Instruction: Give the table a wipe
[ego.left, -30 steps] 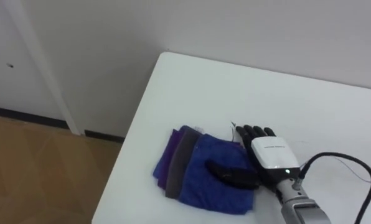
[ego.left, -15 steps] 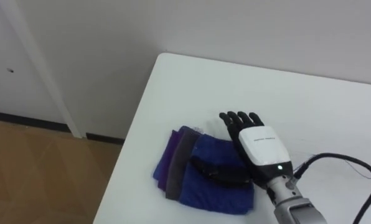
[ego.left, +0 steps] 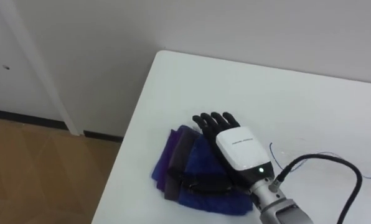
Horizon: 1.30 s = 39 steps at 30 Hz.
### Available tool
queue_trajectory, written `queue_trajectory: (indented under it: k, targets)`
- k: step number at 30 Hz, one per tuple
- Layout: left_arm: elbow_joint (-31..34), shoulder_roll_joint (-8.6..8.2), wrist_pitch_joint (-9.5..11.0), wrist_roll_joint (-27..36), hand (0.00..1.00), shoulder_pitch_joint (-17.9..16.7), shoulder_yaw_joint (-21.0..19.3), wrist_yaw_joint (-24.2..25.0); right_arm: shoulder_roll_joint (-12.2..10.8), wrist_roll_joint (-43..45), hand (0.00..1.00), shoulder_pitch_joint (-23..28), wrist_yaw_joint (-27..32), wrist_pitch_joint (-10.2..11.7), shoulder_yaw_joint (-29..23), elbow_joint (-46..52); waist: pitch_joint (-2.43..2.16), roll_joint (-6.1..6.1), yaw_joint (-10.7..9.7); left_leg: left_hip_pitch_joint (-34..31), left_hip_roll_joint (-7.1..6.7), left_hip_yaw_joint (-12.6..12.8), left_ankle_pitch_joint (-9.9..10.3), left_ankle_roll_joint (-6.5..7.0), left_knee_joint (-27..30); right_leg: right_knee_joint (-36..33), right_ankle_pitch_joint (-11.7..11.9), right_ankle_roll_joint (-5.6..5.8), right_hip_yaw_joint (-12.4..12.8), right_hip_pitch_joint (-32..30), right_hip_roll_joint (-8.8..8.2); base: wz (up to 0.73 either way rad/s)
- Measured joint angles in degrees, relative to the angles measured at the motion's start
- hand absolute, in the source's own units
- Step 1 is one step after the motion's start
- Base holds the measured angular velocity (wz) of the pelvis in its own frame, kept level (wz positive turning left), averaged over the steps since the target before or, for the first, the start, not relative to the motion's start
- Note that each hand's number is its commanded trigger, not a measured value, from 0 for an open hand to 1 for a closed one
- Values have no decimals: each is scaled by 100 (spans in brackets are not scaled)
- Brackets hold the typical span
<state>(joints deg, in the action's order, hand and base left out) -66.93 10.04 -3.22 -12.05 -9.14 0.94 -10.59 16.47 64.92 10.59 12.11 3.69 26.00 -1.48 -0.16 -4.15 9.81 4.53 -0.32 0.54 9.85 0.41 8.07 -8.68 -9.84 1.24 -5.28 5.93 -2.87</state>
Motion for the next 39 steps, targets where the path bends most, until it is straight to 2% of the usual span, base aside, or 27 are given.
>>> queue_trajectory:
  k: [4, 7, 13, 18, 19, 20, 26, 29, 35, 39]
  targets:
    - [0, 19, 50, -1, 0, 3, -20, 4, 154, 21, 0, 30, -103, 16, 140, -113, 5, 3, 11, 8, 13, 88, 4, 5, -39, 2, 0, 0, 3, 21, 1, -7]
    - [2, 24, 131, -1, 0, 55, -25, 6, 155, -110, 0, 84, -182, 36, 178, -464, 25, -4, 8, 2, 11, 96, 12, 17, -38, 4, 1, 1, -16, 7, -4, -2]
    - [58, 55, 235, 3, 0, 91, -25, 6, 106, -273, 0, 94, -110, 60, 183, -533, 41, -25, -25, 3, 11, 71, 19, 20, -40, 4, 1, 2, -122, 24, -11, 1]
    - [56, 56, 232, 1, 0, 81, -27, 7, 66, -291, 0, 75, -78, 55, 170, -615, 55, -56, -30, 5, 11, 71, 24, 19, -36, 3, 1, 2, -128, 26, -11, 1]
    - [57, 55, 231, 0, 0, 80, -28, 7, 57, -287, 58, 71, -74, 54, 167, -632, 54, -59, -26, 6, 11, 72, 25, 19, -35, 3, 1, 2, -125, 25, -11, 0]
    - [57, 55, 231, -1, 0, 80, -31, 7, 56, -288, 100, 69, -73, 55, 167, -635, 54, -59, -26, 5, 10, 73, 26, 19, -35, 3, 1, 2, -125, 25, -11, 0]
    - [73, 55, 230, -5, 0, 85, -71, 0, 23, -263, 100, 27, -17, 50, 71, -498, 49, -51, -40, 3, 7, 63, 26, 19, -33, 4, 1, 2, -121, 31, -11, 1]
    - [126, 55, 217, -2, 0, 79, -72, -5, -68, -270, 100, -52, 59, 38, -62, -455, 43, -55, -42, 20, 4, 33, 25, 19, -31, 6, 1, 2, -131, 58, -12, 6]
    - [343, 39, 106, 5, 0, -65, -72, -21, -76, -589, 100, -14, 280, 43, -81, -457, 28, -44, -42, 120, 3, 57, 38, 32, -45, 8, 1, 2, -139, 137, -14, -1]
    - [386, 6, 97, 19, 0, -75, -72, -56, -89, -743, 100, -37, 320, 56, -84, -484, 16, -20, -58, 121, -4, 55, 38, 33, -32, 7, 1, 2, -276, 147, -33, 0]
